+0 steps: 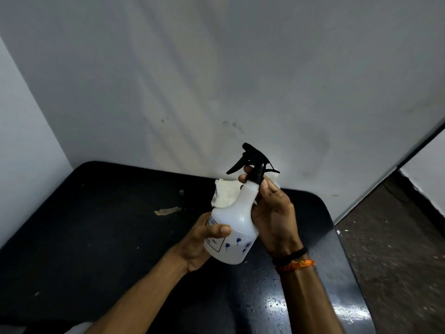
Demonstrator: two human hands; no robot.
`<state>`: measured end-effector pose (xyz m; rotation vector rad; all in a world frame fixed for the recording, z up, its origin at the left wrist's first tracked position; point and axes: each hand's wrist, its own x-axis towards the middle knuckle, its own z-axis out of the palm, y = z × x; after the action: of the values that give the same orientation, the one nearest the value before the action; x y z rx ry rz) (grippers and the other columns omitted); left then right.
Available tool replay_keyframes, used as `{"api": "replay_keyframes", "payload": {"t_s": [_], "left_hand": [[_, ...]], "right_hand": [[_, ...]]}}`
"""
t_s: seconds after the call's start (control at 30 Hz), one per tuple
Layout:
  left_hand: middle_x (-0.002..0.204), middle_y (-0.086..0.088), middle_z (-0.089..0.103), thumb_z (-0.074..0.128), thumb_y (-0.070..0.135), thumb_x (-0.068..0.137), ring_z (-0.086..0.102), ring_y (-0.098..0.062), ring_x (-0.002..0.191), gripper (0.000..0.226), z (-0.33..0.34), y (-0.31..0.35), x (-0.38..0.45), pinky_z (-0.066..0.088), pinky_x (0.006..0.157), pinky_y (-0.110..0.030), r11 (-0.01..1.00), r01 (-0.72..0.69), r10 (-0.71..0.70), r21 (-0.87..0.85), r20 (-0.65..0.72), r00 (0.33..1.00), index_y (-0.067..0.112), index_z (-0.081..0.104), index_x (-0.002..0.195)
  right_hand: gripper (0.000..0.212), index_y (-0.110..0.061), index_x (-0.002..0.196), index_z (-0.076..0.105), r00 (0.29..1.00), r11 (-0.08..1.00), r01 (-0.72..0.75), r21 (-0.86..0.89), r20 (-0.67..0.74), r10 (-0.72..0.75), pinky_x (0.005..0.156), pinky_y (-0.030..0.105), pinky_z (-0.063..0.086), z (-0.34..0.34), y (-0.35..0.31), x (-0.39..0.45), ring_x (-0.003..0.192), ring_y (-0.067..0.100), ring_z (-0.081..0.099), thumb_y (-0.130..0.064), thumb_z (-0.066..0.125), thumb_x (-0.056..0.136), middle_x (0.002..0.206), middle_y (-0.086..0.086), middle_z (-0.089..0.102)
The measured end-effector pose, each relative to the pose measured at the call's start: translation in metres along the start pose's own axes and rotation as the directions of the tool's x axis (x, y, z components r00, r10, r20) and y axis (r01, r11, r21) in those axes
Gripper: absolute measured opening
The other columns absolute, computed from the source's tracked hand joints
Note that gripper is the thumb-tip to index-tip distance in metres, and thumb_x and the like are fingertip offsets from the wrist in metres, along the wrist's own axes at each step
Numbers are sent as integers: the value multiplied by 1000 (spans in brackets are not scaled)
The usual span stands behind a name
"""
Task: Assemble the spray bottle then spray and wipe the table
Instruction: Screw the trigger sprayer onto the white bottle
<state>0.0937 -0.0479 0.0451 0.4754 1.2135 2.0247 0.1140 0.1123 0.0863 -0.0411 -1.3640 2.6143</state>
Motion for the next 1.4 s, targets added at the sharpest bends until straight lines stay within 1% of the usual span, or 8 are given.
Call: {"api": "replay_keyframes", "payload": {"t_s": [0.33,0.47,0.7,0.83,1.03,1.2,1.33,1.4], "left_hand": [[110,-10,75,87,43,58,71,-25,104,66,1,0,3,59,83,-32,999,-12,12,-39,-12,1000,22,73,118],[110,-11,74,73,31,65,71,-26,103,51,1,1,3,60,85,-33,1000,-23,24,20,-46,999,23,74,116],[111,-18,73,79,25,62,72,-31,102,54,3,-1,4,60,83,-33,996,-73,77,46,-87,993,16,72,115],[107,-14,75,80,26,61,73,-29,99,49,3,-1,4,60,80,-32,995,-91,97,50,-115,989,21,75,110],[107,-9,76,81,28,59,73,-27,100,49,4,-2,4,60,81,-31,992,-103,111,75,-117,987,27,75,108],[106,-3,76,83,28,59,73,-22,99,51,6,-1,5,59,78,-26,982,-143,159,124,-133,978,31,73,109],[109,-5,75,85,26,61,73,-22,100,55,4,-2,7,59,78,-25,973,-168,192,161,-152,969,30,71,113],[110,-5,75,85,26,61,73,-22,100,56,4,-3,8,59,78,-25,971,-174,200,165,-158,967,29,71,114]], "right_hand": [[31,-5,120,68,997,995,81,-65,10,-81,82,25,56,-3,2,3,103,16,69,-15,52,95,110,9,73],[28,-12,115,74,997,994,82,-65,7,-82,86,28,56,-4,3,4,109,16,67,-18,60,91,121,7,71],[35,-14,114,75,998,987,60,-150,-19,-64,100,45,47,-5,4,5,110,14,66,-25,75,81,123,2,72],[29,-12,115,74,996,985,77,-152,-38,-84,92,36,52,-4,3,2,110,16,66,-23,63,91,123,8,71],[34,-5,115,72,992,989,101,-112,-61,-108,92,35,50,-3,2,-1,118,28,64,-24,52,95,124,19,69],[22,-10,103,74,979,974,108,-201,-148,-139,86,39,54,-1,6,2,106,24,71,-21,76,84,115,18,74],[51,-5,104,66,951,960,149,-236,-231,-205,84,39,58,5,10,4,104,31,73,-26,91,64,108,20,75],[47,-8,100,66,946,954,173,-244,-230,-230,85,42,57,7,9,3,102,29,72,-30,90,66,109,21,75]]}}
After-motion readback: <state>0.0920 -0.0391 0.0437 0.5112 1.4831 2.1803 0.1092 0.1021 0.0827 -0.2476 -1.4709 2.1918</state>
